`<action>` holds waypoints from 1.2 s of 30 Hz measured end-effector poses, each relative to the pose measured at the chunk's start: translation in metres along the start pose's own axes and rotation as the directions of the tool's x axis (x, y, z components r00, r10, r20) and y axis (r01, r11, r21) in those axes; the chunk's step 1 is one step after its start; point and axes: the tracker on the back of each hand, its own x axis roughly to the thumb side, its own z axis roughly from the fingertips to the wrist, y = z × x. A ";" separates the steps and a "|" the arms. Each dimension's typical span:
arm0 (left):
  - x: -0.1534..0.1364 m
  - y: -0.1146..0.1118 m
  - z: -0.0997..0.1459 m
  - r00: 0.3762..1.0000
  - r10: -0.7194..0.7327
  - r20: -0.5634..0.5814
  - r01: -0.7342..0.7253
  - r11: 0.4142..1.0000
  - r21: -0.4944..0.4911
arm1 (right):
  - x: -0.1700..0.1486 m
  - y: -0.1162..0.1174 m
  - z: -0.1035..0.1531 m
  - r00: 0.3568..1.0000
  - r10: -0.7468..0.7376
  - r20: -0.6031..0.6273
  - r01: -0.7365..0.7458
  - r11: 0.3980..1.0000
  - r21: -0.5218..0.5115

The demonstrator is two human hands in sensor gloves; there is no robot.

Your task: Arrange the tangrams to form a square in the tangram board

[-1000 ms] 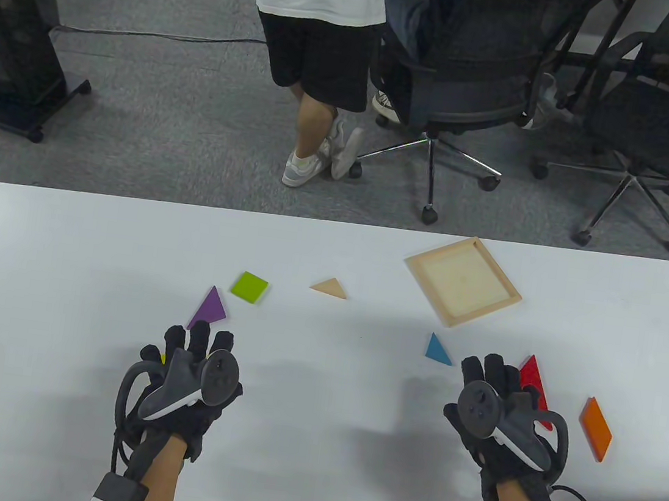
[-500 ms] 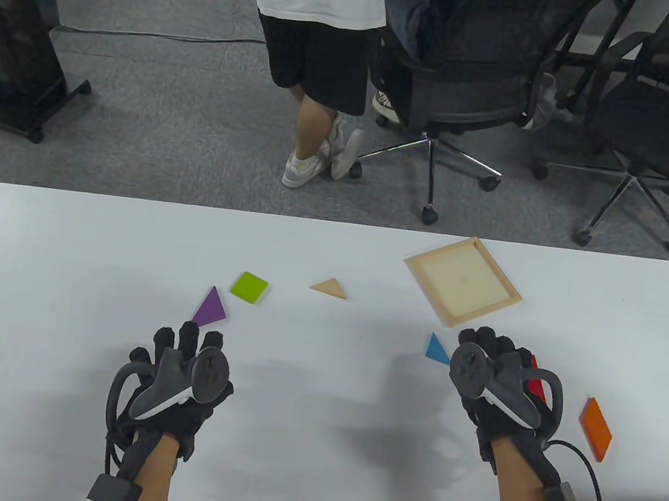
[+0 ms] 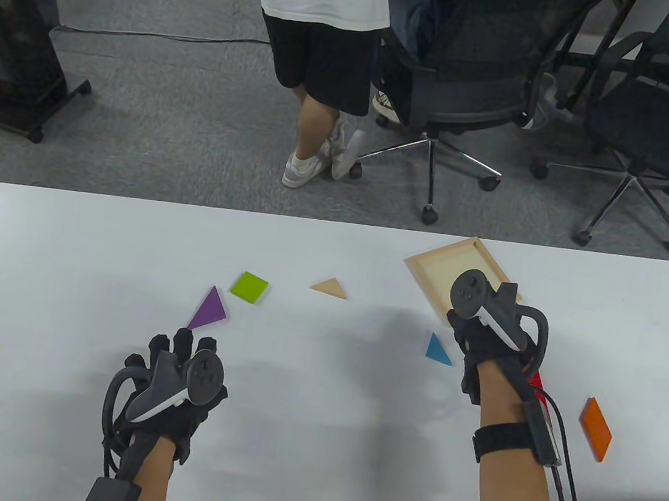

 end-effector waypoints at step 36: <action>-0.013 -0.022 -0.014 0.997 0.042 -0.057 -0.046 0.996 -0.081 | 0.009 0.067 -0.049 0.973 0.127 -0.191 -0.106 0.988 0.115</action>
